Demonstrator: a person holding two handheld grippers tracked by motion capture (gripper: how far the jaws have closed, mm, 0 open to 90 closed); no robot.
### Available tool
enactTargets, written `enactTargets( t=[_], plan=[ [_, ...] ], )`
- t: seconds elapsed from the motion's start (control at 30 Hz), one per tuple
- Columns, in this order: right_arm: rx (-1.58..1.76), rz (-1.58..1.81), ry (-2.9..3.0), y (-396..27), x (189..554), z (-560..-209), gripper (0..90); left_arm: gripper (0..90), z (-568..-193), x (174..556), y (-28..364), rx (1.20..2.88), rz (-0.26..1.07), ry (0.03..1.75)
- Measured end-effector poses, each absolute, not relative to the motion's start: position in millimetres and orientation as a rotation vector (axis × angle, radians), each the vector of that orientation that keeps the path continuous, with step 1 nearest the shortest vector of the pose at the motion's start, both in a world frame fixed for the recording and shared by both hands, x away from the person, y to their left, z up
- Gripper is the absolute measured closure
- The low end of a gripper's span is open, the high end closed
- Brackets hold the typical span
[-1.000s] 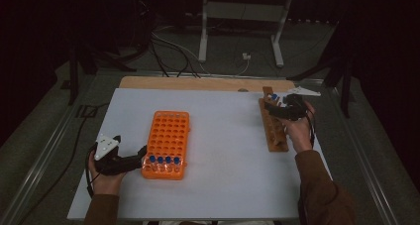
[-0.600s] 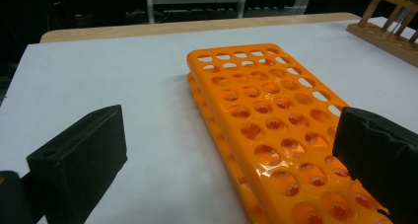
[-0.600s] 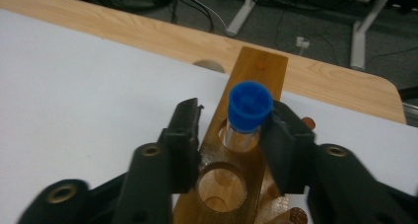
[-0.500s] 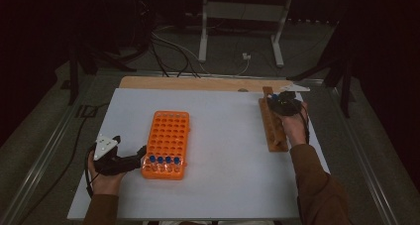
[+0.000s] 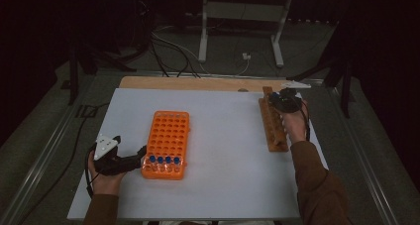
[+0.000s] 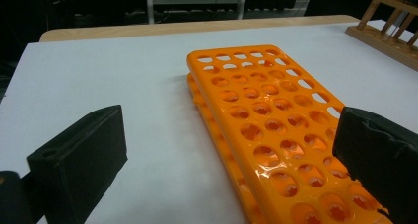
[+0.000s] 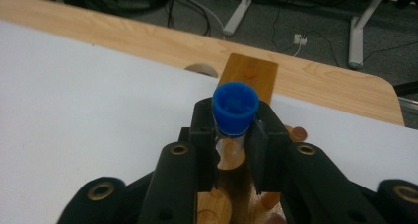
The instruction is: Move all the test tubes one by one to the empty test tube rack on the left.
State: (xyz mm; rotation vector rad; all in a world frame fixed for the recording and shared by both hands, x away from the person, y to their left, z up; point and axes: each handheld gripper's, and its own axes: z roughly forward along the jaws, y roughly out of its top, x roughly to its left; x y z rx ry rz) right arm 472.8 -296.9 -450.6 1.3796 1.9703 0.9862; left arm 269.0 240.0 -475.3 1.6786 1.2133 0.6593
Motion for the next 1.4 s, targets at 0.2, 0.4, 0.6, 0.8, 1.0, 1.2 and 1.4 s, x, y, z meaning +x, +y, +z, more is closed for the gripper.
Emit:
enactTargets(
  t=[0.2,0.4,0.6,0.8,1.0,1.2,1.4],
  plan=[
    [1.368,0.963,1.975,-292.7,473.3,-451.9,76.7,1.0,-475.2,268.3,241.1,1.676,0.660,1.212],
    [1.358,0.990,1.941,-293.9,468.0,-446.2,76.9,1.0,-475.2,268.3,240.6,1.678,0.662,1.210],
    [1.320,1.030,1.908,-294.4,458.9,-432.2,77.0,1.0,-475.2,268.2,238.9,1.683,0.665,1.207],
    [1.279,1.070,1.885,-297.8,451.9,-413.5,77.0,1.0,-474.0,267.5,238.5,1.673,0.659,1.206],
    [1.231,1.105,1.874,-298.6,443.4,-397.7,77.0,1.0,-472.1,266.8,237.3,1.667,0.660,1.198],
    [1.183,1.167,1.902,-291.1,433.7,-390.2,77.0,1.0,-470.6,266.7,235.9,1.672,0.666,1.190],
    [1.137,1.199,1.960,-274.7,424.8,-392.1,77.0,1.0,-470.5,268.1,233.2,1.684,0.667,1.182]
  ],
)
